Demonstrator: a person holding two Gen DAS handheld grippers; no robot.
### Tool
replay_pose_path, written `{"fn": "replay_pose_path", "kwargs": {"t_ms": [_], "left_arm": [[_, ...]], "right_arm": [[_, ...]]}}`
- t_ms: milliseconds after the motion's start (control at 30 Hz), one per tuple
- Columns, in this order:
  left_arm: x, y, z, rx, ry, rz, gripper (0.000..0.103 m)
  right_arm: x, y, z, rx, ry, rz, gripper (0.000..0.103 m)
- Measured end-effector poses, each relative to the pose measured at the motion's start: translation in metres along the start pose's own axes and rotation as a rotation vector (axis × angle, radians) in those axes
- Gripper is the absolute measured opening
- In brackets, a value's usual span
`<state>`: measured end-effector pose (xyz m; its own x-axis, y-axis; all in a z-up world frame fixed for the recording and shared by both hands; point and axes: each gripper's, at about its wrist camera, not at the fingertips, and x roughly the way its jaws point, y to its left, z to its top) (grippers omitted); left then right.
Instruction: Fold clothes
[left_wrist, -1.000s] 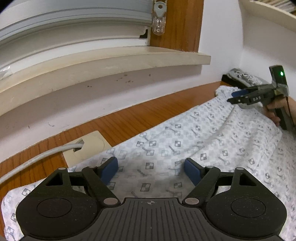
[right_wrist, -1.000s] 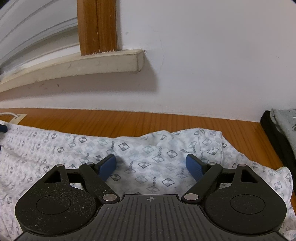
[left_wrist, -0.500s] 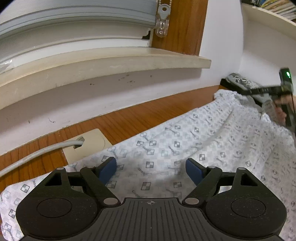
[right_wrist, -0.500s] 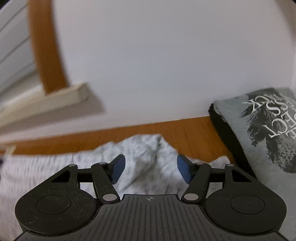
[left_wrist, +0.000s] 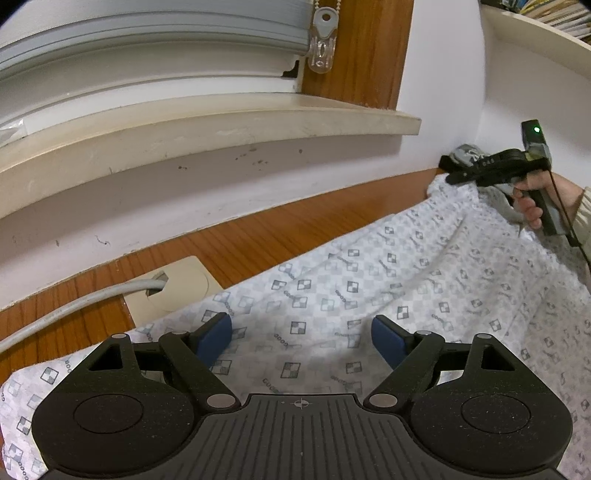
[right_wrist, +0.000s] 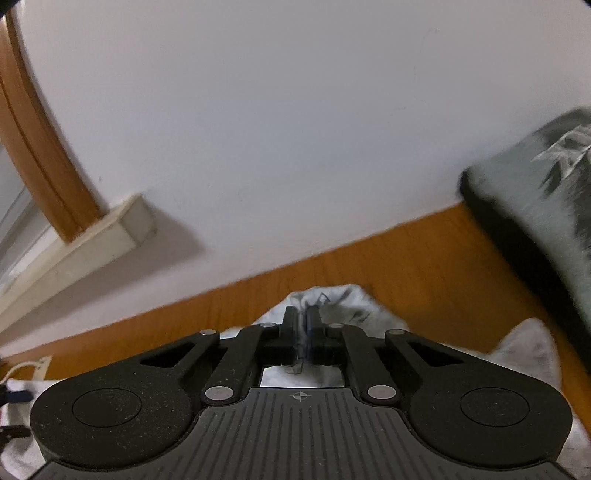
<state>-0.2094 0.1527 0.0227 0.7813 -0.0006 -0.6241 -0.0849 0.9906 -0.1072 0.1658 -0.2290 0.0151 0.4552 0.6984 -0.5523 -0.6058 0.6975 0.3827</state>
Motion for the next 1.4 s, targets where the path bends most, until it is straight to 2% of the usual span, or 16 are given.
{"fn": "replay_pose_path", "kwargs": {"t_ms": [133,200,233,267,333,400,567,700,767,833,1067,1133,1233,1400], "left_arm": [[0.001,0.0,0.0,0.003,0.001,0.0,0.086],[0.001,0.0,0.0,0.005,0.002,-0.002,0.088],[0.001,0.0,0.0,0.003,0.001,-0.004,0.088],[0.0,0.001,0.0,0.0,0.001,-0.007,0.088],[0.0,0.001,0.0,-0.006,-0.001,-0.011,0.088],[0.0,0.001,0.0,-0.006,0.0,-0.01,0.089],[0.0,0.0,0.0,0.001,0.001,-0.005,0.091],[0.0,-0.001,0.0,0.002,0.001,-0.003,0.092],[0.0,0.0,-0.001,0.001,0.001,-0.005,0.093],[0.0,0.001,-0.001,-0.004,0.001,-0.01,0.093],[-0.006,0.01,-0.004,-0.033,-0.001,-0.033,0.094],[-0.008,0.013,-0.004,-0.038,-0.002,-0.047,0.094],[-0.01,0.02,-0.004,-0.067,-0.012,-0.075,0.094],[-0.01,0.019,-0.004,-0.064,-0.011,-0.074,0.095]], "right_arm": [[-0.011,-0.01,0.001,0.024,-0.035,-0.043,0.007],[-0.01,-0.012,0.001,0.042,-0.038,-0.078,0.011],[-0.011,-0.012,0.001,0.048,-0.044,-0.093,0.018],[-0.015,-0.011,0.002,0.038,-0.055,-0.087,0.034],[-0.026,-0.007,0.004,-0.001,-0.087,-0.087,0.047],[-0.04,-0.003,0.005,-0.056,-0.101,-0.108,0.048],[-0.089,0.009,-0.01,-0.204,-0.144,-0.124,0.067],[-0.125,0.012,-0.039,-0.314,-0.172,-0.15,0.067],[-0.136,0.005,-0.053,-0.328,-0.164,-0.154,0.057],[-0.139,-0.002,-0.067,-0.335,-0.131,-0.151,0.053],[-0.155,-0.016,-0.12,-0.336,-0.111,-0.149,0.055],[-0.162,-0.021,-0.131,-0.354,-0.101,-0.177,0.055],[-0.172,-0.035,-0.14,-0.324,-0.099,-0.216,0.056],[-0.188,-0.048,-0.146,-0.271,-0.137,-0.236,0.057]]}}
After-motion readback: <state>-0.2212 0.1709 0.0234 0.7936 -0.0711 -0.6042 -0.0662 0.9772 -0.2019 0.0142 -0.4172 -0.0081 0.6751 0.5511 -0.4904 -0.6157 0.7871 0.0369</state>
